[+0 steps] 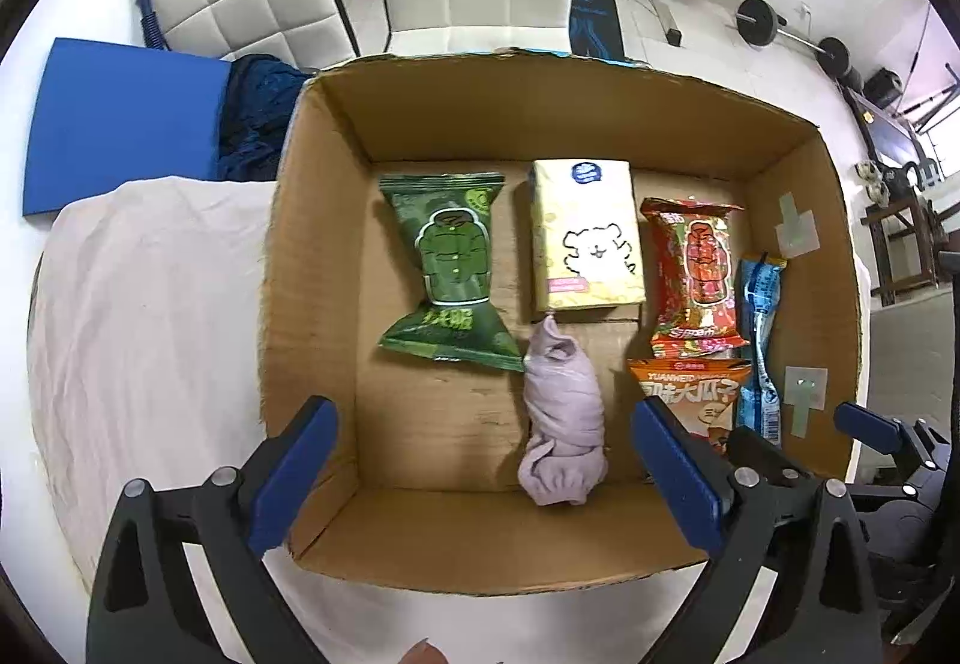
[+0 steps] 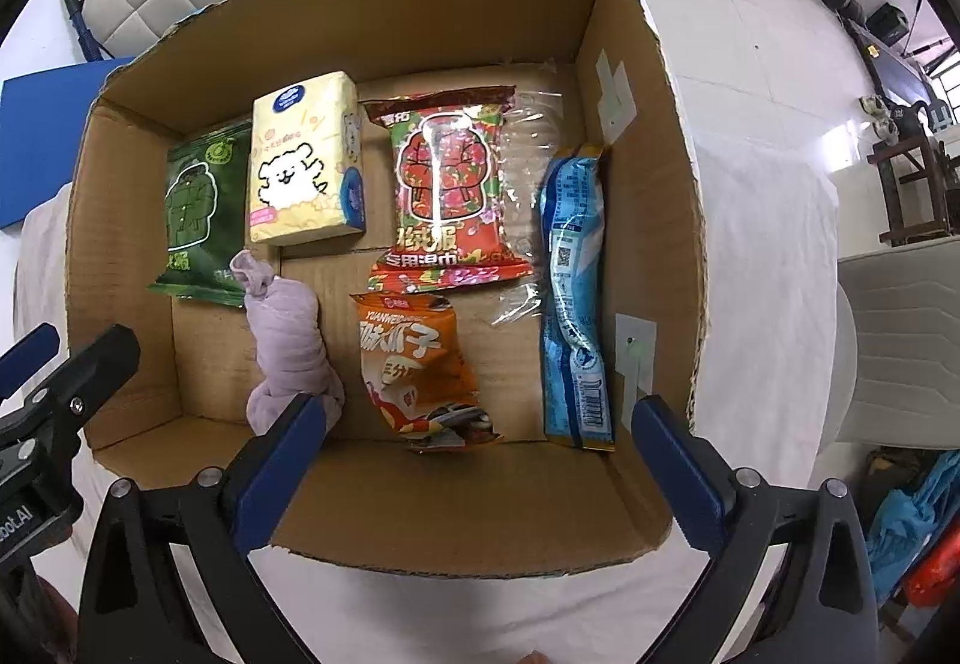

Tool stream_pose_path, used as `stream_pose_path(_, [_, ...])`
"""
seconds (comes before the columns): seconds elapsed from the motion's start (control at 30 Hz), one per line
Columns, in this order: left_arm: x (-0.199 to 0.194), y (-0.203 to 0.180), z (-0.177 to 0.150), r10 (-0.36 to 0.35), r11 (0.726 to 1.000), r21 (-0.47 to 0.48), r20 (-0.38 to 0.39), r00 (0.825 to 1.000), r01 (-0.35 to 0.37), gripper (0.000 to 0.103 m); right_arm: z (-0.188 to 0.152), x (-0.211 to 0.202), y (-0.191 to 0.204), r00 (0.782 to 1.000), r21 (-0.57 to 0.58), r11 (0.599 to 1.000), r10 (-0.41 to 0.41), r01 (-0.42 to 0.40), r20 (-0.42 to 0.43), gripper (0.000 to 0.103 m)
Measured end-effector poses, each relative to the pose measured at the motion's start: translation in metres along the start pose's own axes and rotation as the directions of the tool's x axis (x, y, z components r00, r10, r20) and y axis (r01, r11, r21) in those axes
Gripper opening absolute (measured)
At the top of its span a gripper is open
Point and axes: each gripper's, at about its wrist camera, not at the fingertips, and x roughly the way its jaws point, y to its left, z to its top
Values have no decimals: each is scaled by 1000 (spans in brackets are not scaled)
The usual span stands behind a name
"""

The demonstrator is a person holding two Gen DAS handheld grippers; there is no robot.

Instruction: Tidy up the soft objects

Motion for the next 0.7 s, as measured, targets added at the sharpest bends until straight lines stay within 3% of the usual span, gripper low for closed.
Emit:
stream_pose_path(0.4, [-32,5,-19,17,999,-32,55,998,-16,100,-23,-32,2,998,-13,1000,-8,9,55,103])
stream_pose_path(0.7, [-120,-1,-67,34,999,-28,196,980,-29,100,-88,-119,-5,976,-23,999,28,-24,218,103])
